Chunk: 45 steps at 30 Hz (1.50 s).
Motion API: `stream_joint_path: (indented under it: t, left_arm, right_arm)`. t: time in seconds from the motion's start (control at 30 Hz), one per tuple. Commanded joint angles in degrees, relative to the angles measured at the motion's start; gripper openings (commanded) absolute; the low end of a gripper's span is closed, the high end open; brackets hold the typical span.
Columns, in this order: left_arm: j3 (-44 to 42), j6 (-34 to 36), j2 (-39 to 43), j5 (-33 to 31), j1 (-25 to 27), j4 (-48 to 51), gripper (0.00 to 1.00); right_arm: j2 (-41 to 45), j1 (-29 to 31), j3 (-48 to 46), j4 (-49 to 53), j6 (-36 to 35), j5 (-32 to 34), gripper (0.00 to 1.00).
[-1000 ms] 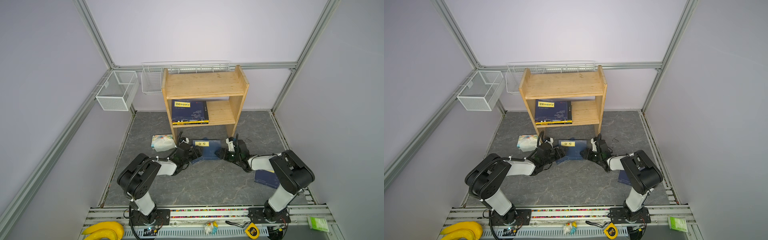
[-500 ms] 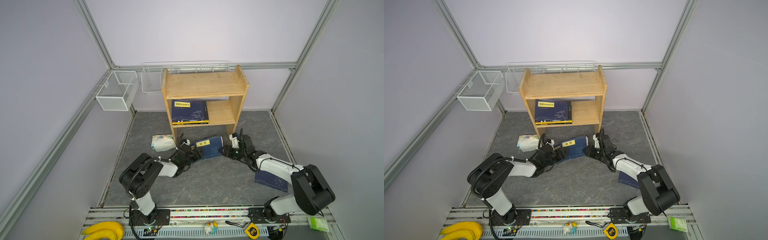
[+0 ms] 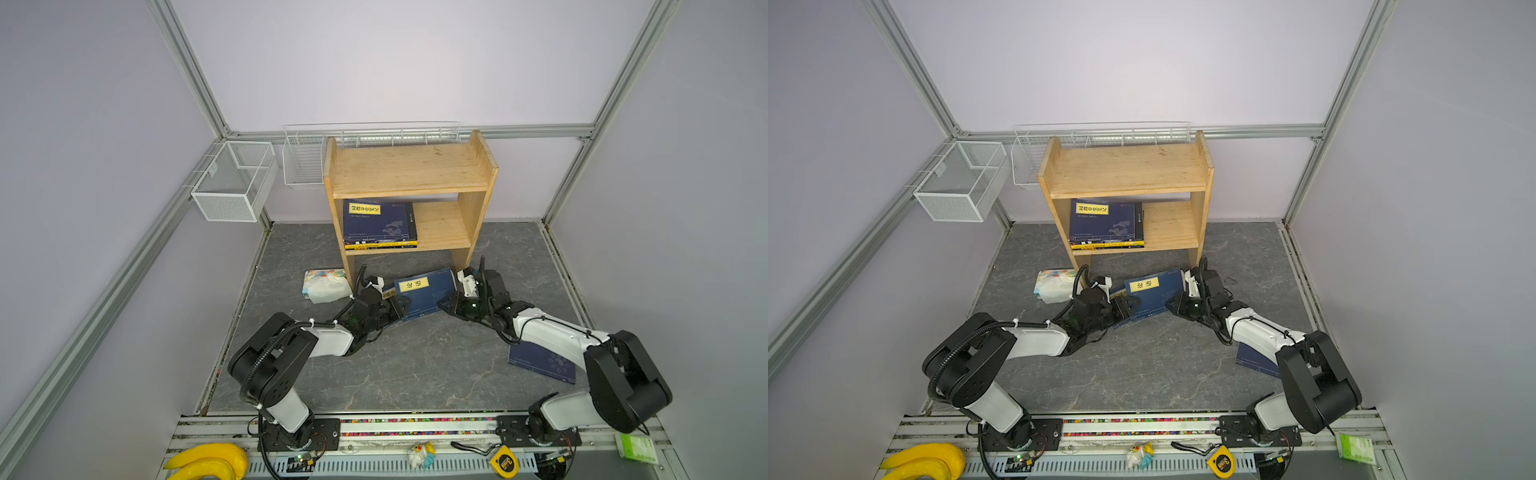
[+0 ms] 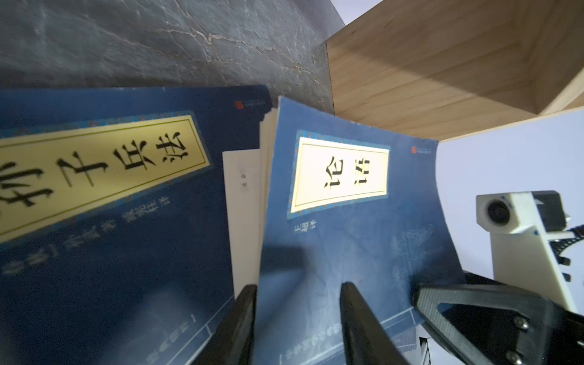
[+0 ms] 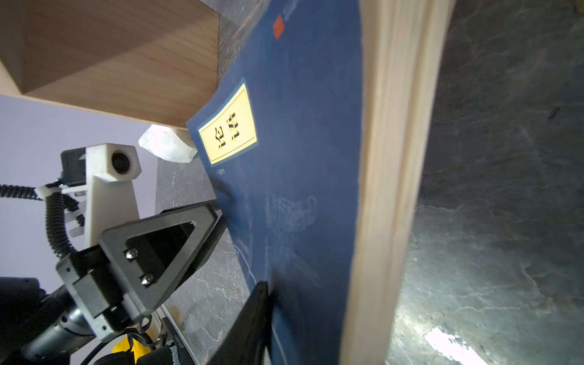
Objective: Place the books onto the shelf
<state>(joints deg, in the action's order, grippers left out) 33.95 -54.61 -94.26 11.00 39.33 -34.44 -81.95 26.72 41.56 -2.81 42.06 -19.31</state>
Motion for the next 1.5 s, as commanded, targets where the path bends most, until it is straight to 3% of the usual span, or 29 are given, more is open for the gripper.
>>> stream_joint_path:
  t: [0.0,0.13,0.3,0.6,0.87,1.0,1.17,1.47]
  left_arm:
    - [0.6,-0.5,0.9,2.2,0.6,-3.8,0.43]
    - [0.6,-0.2,1.9,2.0,0.5,-2.9,0.45]
    - [-0.3,1.8,8.0,0.6,-0.1,2.5,0.61]
    - [-1.0,8.4,29.1,2.6,-3.2,20.0,0.77]
    - [2.9,11.2,50.0,3.1,-6.4,35.7,0.92]
    - [5.9,9.6,50.8,3.6,-7.0,39.1,0.94]
    - [4.8,2.5,48.3,7.6,-7.0,28.8,0.94]
    - [6.8,-4.0,40.2,11.1,-7.0,14.1,0.93]
  right_arm:
    - [2.1,0.3,0.1,1.9,-0.5,2.5,0.22]
    - [3.5,0.0,-0.2,2.2,0.5,3.4,0.15]
    - [8.9,-0.4,0.6,5.7,0.1,4.6,0.10]
    - [23.4,-0.5,7.2,20.4,-3.2,2.8,0.07]
    - [30.9,-0.7,12.9,18.1,1.6,-1.8,0.09]
    - [30.0,-0.6,12.8,7.8,7.8,-4.6,0.09]
    - [28.0,-0.2,12.9,-3.8,13.2,-3.6,0.09]
    - [21.5,2.5,15.3,-11.8,16.7,-4.0,0.09]
